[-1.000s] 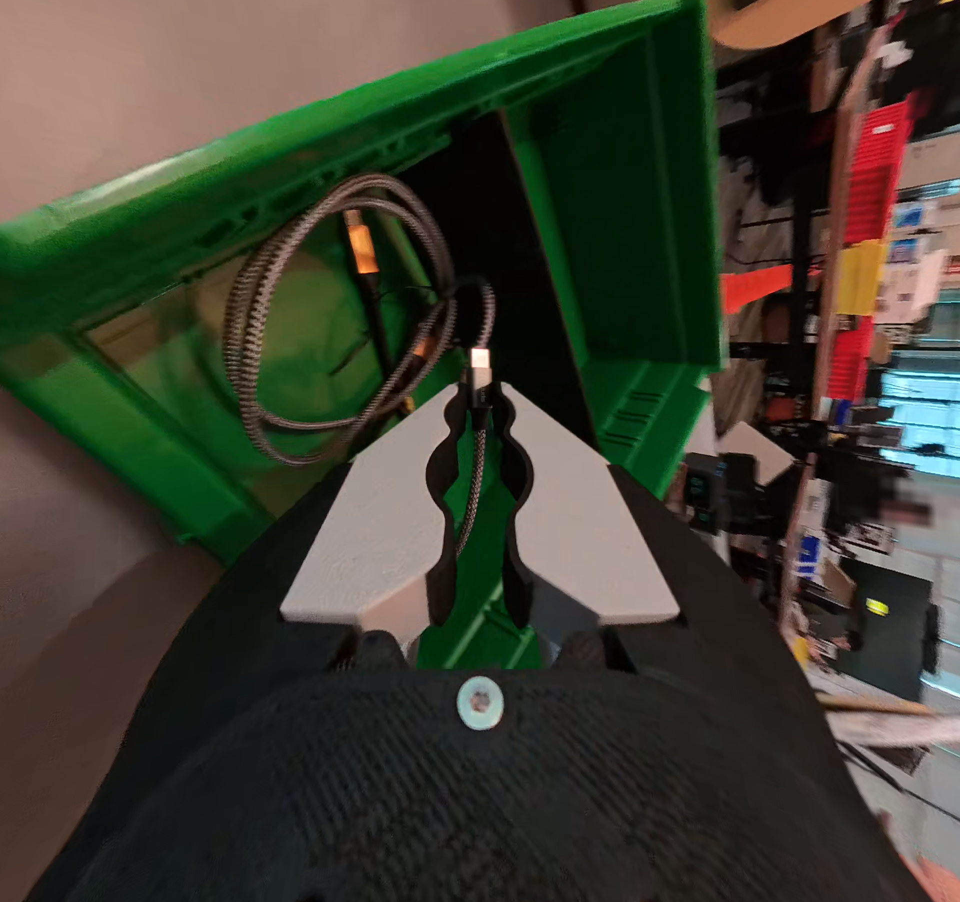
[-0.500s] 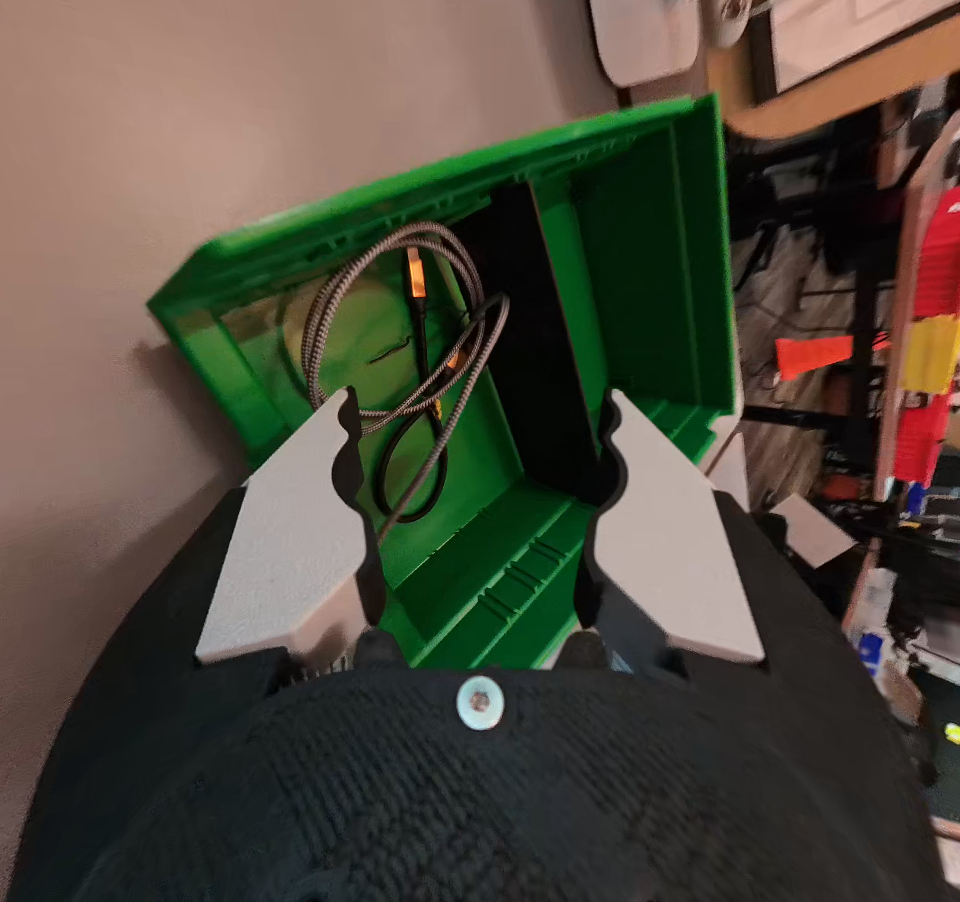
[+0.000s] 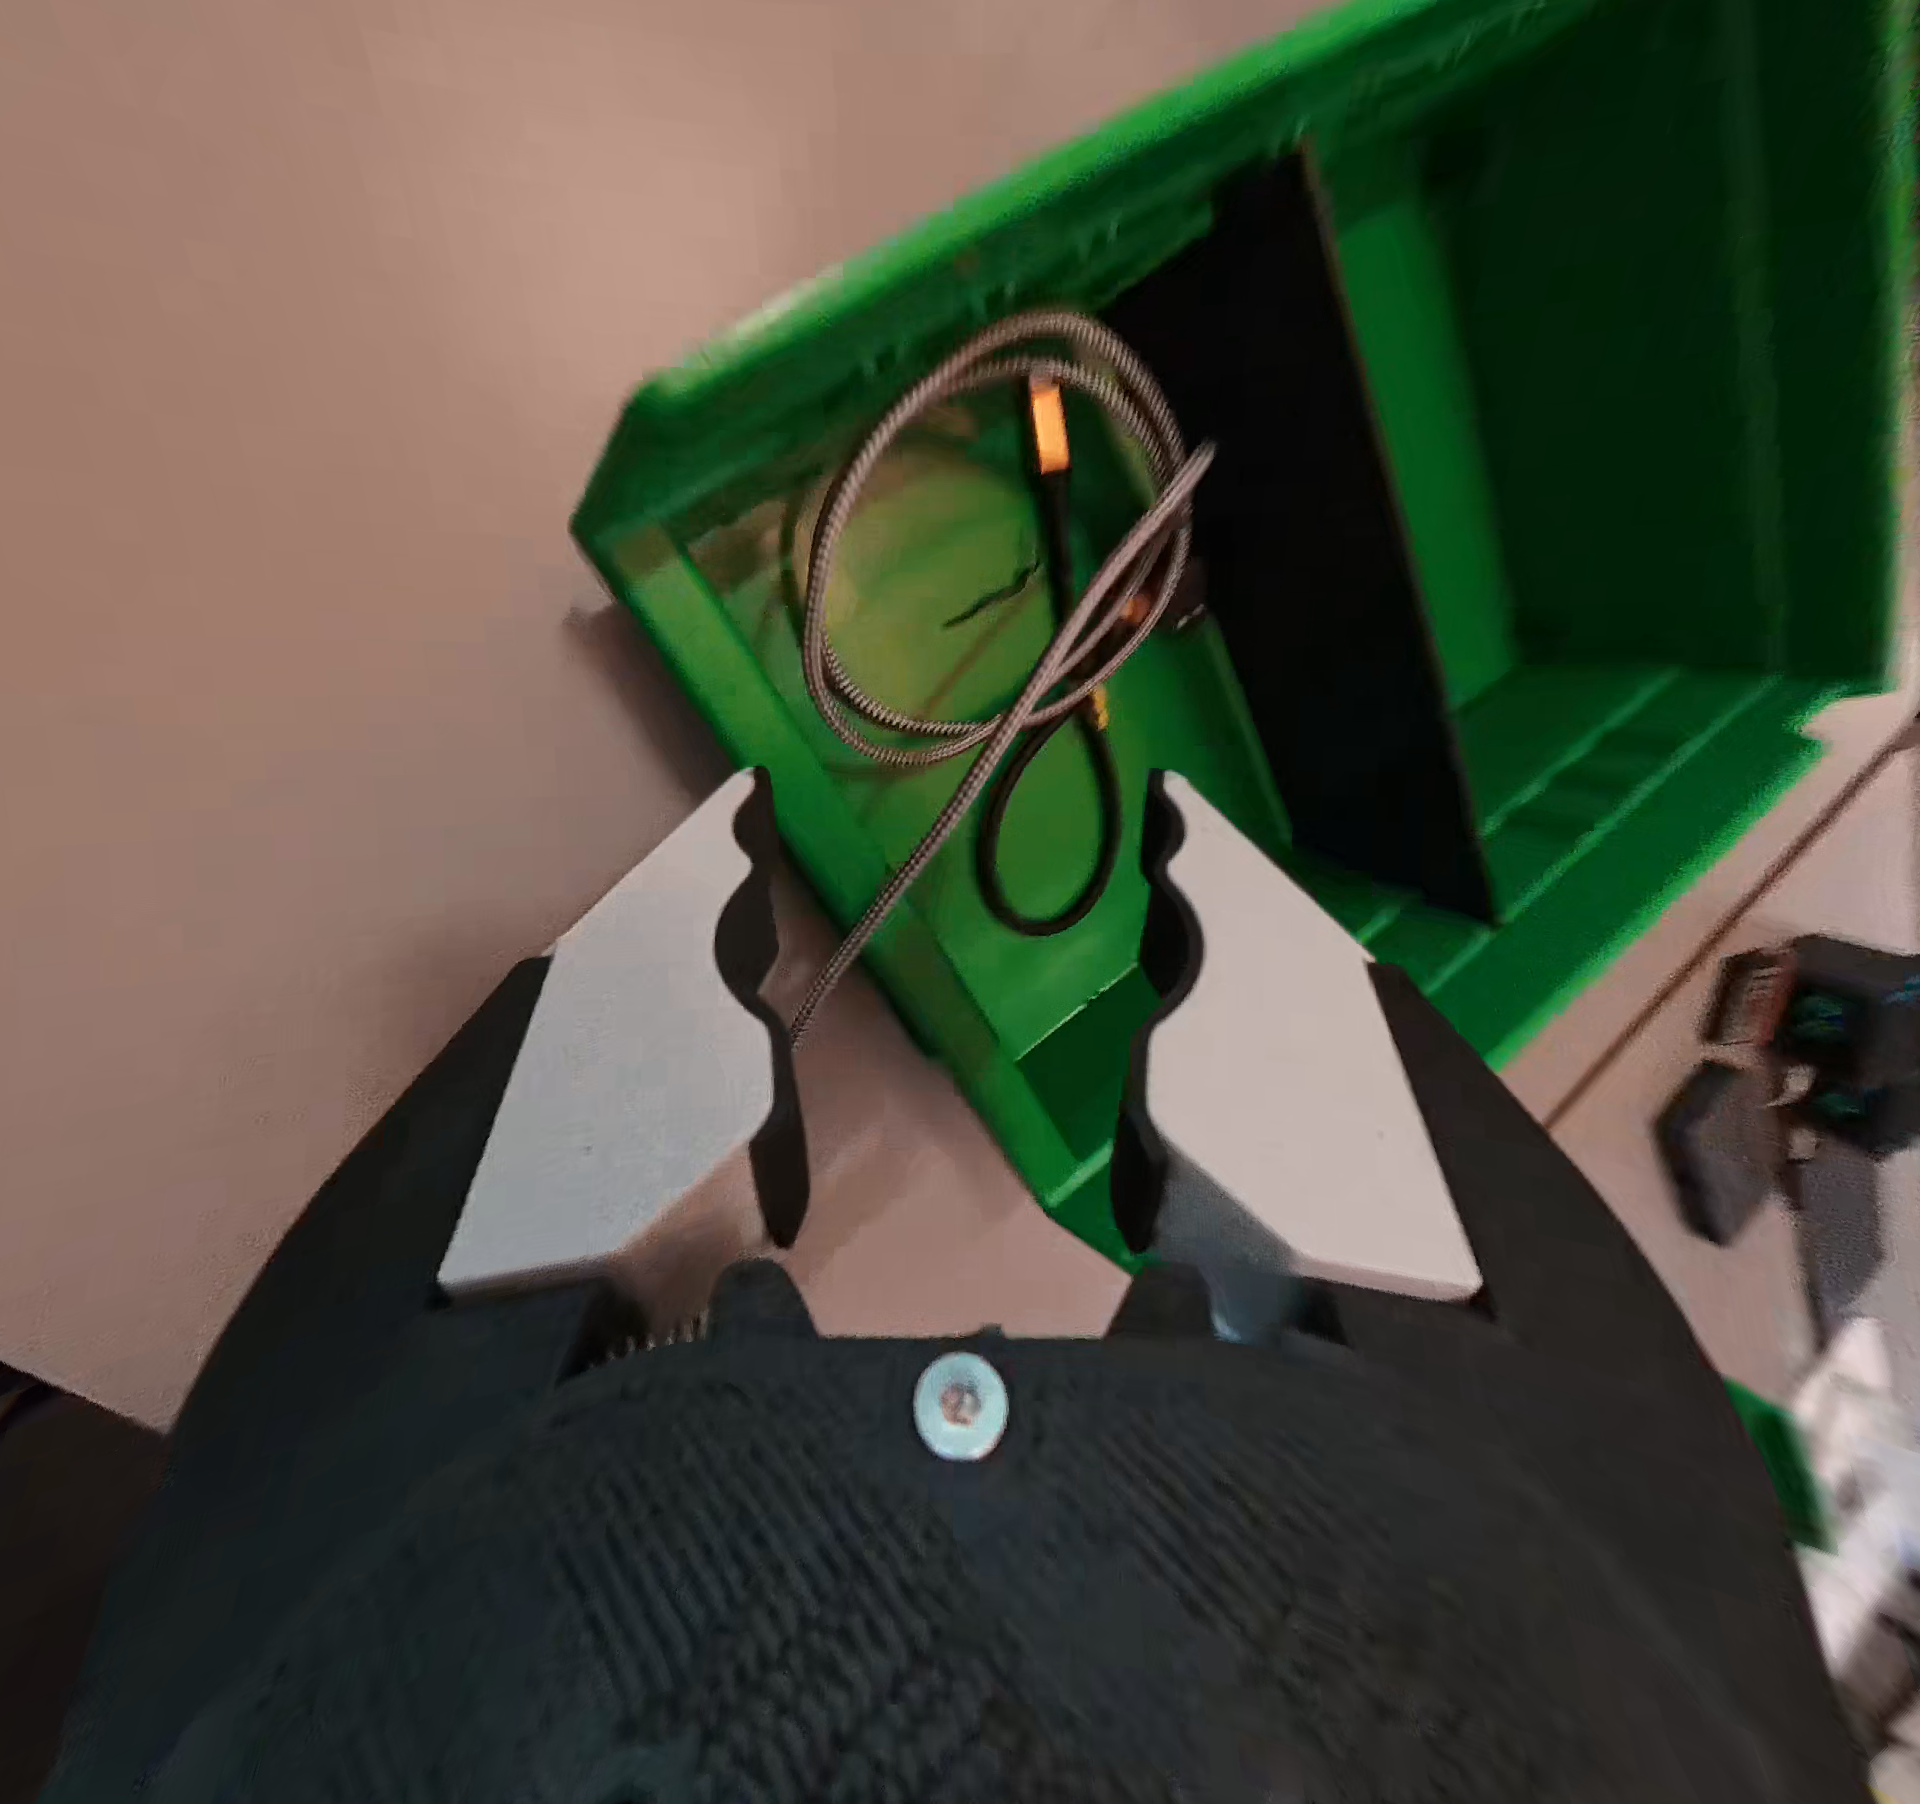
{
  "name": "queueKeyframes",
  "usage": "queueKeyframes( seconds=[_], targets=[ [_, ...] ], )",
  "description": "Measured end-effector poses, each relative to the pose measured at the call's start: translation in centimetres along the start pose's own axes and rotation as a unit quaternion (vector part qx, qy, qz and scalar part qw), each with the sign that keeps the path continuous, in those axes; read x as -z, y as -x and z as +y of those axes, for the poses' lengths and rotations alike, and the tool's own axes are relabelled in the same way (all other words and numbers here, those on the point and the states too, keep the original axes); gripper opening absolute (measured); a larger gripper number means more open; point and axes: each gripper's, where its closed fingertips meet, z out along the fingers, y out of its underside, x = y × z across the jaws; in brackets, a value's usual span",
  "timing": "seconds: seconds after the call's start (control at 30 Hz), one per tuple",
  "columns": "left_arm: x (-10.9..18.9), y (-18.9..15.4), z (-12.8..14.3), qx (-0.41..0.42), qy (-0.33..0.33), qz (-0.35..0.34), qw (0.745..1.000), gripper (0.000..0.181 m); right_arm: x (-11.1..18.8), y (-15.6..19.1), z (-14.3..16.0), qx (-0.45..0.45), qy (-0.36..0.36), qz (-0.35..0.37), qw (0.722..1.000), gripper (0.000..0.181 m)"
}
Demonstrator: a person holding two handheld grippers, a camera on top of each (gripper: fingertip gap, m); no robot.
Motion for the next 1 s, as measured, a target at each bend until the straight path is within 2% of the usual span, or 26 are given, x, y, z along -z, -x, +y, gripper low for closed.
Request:
queueKeyframes(
  seconds=[0.03, 0.13, 0.17, 0.23, 0.3, 0.47, 0.6, 0.63, 0.7, 0.73, 0.87, 0.97, 1.0],
  targets=[
    [0.0, 0.0, 0.0, 0.0, 0.0, 0.0, 1.0, 0.022, -0.6, 0.0, 0.6, -0.02, 0.001, -0.008, 1.0, 0.063],
    [-0.1, -0.1, 0.0, -0.002, 0.0, 0.0, 1.0, 0.022, -2.0, -0.2, 1.5, -0.055, -0.004, -0.028, 0.998, 0.024],
    [0.0, -0.1, 0.0, -0.002, 0.0, 0.0, 1.0, 0.022, -2.3, -0.4, 1.6, -0.059, -0.002, -0.028, 0.998, 0.005],
    [0.0, 0.0, 0.0, -0.001, 0.0, 0.0, 1.0, 0.022, -2.2, -0.7, 1.4, -0.051, -0.002, -0.027, 0.998, 0.002],
    [-0.1, -0.1, 0.0, -0.001, 0.001, 0.001, 1.0, 0.022, -0.9, -2.7, -0.6, -0.036, -0.054, 0.027, 0.998, 0.001],
    [-0.1, -0.2, 0.0, -0.004, 0.003, 0.002, 1.0, 0.022, 2.8, -6.1, -6.4, -0.009, -0.187, 0.076, 0.979, 0.001],
    [-0.1, -0.1, 0.0, 0.0, 0.0, 0.002, 1.0, 0.022, 3.5, -9.6, -8.6, 0.016, -0.227, 0.152, 0.962, 0.002],
    [-0.1, 0.0, 0.0, 0.001, 0.0, 0.002, 1.0, 0.022, 3.1, -9.4, -8.7, 0.022, -0.226, 0.144, 0.963, 0.002],
    [-0.1, -0.1, 0.0, 0.002, 0.0, 0.003, 1.0, 0.022, 0.8, -6.6, -7.5, 0.016, -0.177, 0.053, 0.983, 0.001],
    [-0.1, -0.1, 0.0, 0.003, 0.0, 0.004, 1.0, 0.022, -0.1, -5.9, -6.8, 0.009, -0.152, 0.039, 0.988, 0.001],
    [-0.1, 0.0, 0.0, 0.007, -0.001, 0.005, 1.0, 0.022, -1.8, -3.0, -5.0, 0.04, -0.104, 0.026, 0.993, 0.035],
    [-0.1, -0.1, 0.0, 0.006, 0.0, 0.007, 1.0, 0.022, -0.5, -2.6, -5.3, 0.038, -0.107, 0.061, 0.992, 0.072],
    [-0.1, -0.2, 0.0, 0.004, 0.0, 0.009, 1.0, 0.022, 0.5, -2.6, -6.0, 0.028, -0.122, 0.068, 0.99, 0.077]
  ],
)
